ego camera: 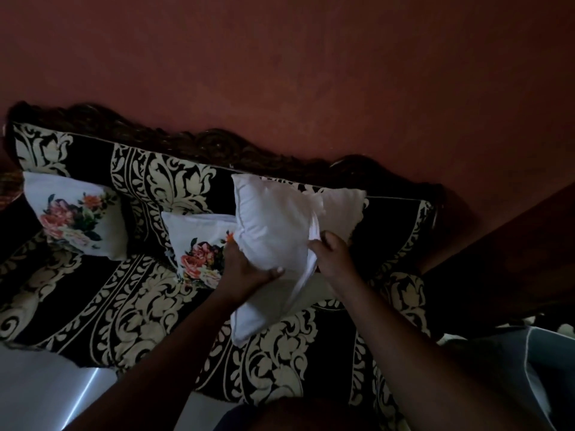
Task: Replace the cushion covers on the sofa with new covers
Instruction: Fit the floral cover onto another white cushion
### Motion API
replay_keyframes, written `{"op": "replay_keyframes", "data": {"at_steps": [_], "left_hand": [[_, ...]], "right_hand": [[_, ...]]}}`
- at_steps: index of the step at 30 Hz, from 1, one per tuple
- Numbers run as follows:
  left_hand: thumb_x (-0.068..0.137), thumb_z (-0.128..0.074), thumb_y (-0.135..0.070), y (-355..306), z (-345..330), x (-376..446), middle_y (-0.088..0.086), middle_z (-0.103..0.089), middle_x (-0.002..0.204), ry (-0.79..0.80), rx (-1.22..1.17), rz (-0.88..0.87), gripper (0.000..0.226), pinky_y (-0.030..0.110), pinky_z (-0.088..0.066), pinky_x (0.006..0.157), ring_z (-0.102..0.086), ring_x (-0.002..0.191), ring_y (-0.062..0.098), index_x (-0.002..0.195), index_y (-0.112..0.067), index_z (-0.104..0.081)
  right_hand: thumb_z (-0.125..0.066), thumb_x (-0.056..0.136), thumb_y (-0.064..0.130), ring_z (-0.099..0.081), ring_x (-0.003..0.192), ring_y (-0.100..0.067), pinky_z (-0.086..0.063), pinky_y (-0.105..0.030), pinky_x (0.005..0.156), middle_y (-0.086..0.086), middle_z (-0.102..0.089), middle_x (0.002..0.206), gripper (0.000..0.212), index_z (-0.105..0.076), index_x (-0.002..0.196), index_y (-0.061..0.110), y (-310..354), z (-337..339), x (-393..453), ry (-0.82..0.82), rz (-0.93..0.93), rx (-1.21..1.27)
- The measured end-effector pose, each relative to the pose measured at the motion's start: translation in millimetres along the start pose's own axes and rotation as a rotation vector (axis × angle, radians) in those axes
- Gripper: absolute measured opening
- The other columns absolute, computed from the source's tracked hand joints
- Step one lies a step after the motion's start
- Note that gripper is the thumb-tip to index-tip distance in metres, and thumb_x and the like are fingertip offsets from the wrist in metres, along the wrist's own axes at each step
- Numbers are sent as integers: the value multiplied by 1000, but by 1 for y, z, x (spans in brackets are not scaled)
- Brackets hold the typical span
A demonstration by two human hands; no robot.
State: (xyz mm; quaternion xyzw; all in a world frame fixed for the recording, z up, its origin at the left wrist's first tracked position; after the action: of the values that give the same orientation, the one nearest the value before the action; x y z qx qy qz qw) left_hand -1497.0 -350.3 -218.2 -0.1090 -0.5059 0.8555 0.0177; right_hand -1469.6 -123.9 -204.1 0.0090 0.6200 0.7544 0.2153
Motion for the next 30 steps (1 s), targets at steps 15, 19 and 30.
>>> {"op": "replay_keyframes", "data": {"at_steps": [15,19,30], "left_hand": [[75,-78,-30,-54,-31,-5,-20,-60,124,93,-45,-325,70,-1,-37,89,-53,113,-18,139,-29,-50],[70,-78,-46,-42,-22,-11,-13,-65,123,39,-60,-279,69,12,-46,91,-59,113,-6,134,-31,-54],[89,-62,-36,-19,-68,-12,16,-71,111,232,579,-186,42,35,-42,75,-66,103,39,122,-11,-64]], "right_hand": [[-60,90,54,-64,86,-28,-55,-34,63,-8,-68,102,34,-62,99,21,-44,23,1,-39,-457,-56],[-49,98,58,-69,88,-33,-63,-48,62,-11,-69,103,46,-63,113,17,-51,11,-6,26,-411,-90],[-51,104,30,-66,106,-27,-51,-38,94,-17,-71,113,35,-68,118,2,31,-35,-18,106,51,-183]]}}
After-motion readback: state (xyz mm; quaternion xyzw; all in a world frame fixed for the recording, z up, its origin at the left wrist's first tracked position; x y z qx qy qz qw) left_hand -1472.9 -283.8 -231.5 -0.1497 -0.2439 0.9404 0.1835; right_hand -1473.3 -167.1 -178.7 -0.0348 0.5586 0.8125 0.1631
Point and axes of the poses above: each hand's wrist, its own x-axis towards the middle knuckle, its own z-axis out of the back of the hand, y = z × x, the point moved 10 cm from there along x, towards the middle knuckle
